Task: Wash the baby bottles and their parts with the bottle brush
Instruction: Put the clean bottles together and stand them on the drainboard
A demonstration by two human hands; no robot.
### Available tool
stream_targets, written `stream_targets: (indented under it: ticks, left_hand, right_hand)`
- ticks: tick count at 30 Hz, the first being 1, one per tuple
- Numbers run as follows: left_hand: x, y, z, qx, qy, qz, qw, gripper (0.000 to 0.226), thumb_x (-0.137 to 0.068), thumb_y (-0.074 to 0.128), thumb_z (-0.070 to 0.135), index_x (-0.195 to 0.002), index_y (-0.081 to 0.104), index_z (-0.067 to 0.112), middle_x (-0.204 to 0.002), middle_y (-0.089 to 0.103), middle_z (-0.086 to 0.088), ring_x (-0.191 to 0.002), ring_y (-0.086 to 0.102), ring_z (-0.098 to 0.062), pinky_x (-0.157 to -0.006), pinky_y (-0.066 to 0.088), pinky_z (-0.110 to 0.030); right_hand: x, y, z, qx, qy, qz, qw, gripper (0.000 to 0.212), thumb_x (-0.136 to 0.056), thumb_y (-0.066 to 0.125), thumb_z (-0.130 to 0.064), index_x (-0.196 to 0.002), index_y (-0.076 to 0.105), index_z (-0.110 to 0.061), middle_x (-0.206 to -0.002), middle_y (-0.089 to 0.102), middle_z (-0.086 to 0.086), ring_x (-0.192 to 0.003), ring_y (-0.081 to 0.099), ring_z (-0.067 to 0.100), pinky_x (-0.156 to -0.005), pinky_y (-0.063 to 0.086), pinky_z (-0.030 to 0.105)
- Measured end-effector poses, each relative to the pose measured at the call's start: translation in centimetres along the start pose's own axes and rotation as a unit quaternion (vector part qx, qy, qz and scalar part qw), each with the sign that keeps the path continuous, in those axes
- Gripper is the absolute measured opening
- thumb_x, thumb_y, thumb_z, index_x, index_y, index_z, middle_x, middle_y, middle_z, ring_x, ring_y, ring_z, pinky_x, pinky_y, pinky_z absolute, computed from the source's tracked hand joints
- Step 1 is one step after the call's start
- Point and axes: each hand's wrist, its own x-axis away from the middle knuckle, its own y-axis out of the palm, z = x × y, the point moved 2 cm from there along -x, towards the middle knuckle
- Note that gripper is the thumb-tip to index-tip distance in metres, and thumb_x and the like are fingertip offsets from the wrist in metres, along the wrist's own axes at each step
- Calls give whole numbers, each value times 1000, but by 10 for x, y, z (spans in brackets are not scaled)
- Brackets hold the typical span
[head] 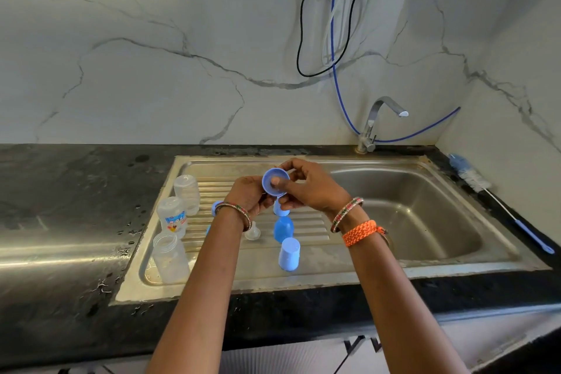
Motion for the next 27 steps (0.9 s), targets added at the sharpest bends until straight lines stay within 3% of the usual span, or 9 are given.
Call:
stream_targets:
  ticks: [2, 7, 10, 15, 17, 20, 22, 24, 27]
  left_hand:
    - [3, 2, 0, -31, 19, 3, 999, 23, -93, 52, 0, -74, 61, 9, -63, 61, -5, -45, 57, -5, -45, 49, -15]
    - [6, 8, 14, 92, 76, 14, 993, 29, -98, 48, 28, -86, 64, 7, -71, 69, -4, -59, 67, -11, -58, 56, -21]
    - [13, 10, 20, 32, 130, -39, 990, 16, -93, 57, 19, -91, 67, 6, -79, 70, -8, -71, 68, -13, -75, 57, -25]
    - [13, 12, 20, -20, 206, 24, 978, 11, -90, 59, 3, -88, 68, 9, -78, 68, -12, -71, 66, -17, -71, 56, -27]
    - [11, 17, 20, -52, 225, 63, 971, 15, -90, 58, 3, -83, 67, 13, -76, 66, -11, -69, 64, -19, -69, 54, -29]
    - [10, 16, 25, -71, 217, 101, 968, 18, -85, 59, 4, -76, 65, 19, -75, 64, -8, -75, 62, -23, -74, 54, -37]
    - [10, 12, 27, -60, 198, 94, 974, 22, -86, 56, 2, -74, 63, 20, -78, 61, -10, -79, 58, -24, -77, 51, -40]
    - [12, 11, 28, -72, 199, 74, 975, 22, -87, 56, 1, -75, 63, 19, -82, 61, -12, -81, 57, -25, -78, 52, -41]
    - [19, 13, 32, -101, 224, 51, 968, 6, -76, 60, 18, -77, 66, 18, -79, 65, -11, -80, 61, -24, -78, 55, -48]
  right_hand:
    - [-3, -3, -4, 81, -26, 28, 996, 15, -87, 67, -17, -97, 63, -7, -70, 64, 5, -62, 69, 25, -65, 60, 37]
    - [-6, -4, -13, 117, -83, 196, 970, 7, -85, 67, -16, -85, 61, -13, -69, 63, 4, -64, 67, 25, -64, 58, 38]
    - [-8, -5, -12, 76, -88, 232, 966, 12, -82, 70, -15, -80, 58, -16, -65, 55, -2, -64, 60, 20, -64, 58, 40]
    - [-6, -2, -14, 65, -141, 248, 956, 12, -78, 73, -9, -77, 60, -9, -64, 55, -5, -58, 50, 7, -56, 45, 14]
    - [-6, 1, -13, 57, -146, 262, 952, 14, -77, 73, -10, -75, 59, -9, -63, 54, -5, -56, 47, 5, -54, 42, 11]
    - [-11, -5, -7, 5, -114, 169, 979, 19, -79, 73, -30, -85, 64, -15, -83, 65, -1, -80, 60, 12, -77, 50, 23]
    - [-12, -10, -3, -175, -67, 45, 981, 31, -83, 64, -43, -99, 66, -16, -102, 67, 2, -98, 61, 17, -92, 47, 33]
    - [-14, -15, 3, -305, -54, -31, 950, 29, -91, 55, -31, -111, 62, -11, -108, 65, 9, -98, 62, 19, -94, 48, 35]
    - [-17, -13, 10, -317, -71, -73, 943, 26, -97, 42, -7, -115, 58, -1, -107, 66, 12, -97, 65, 18, -93, 52, 30]
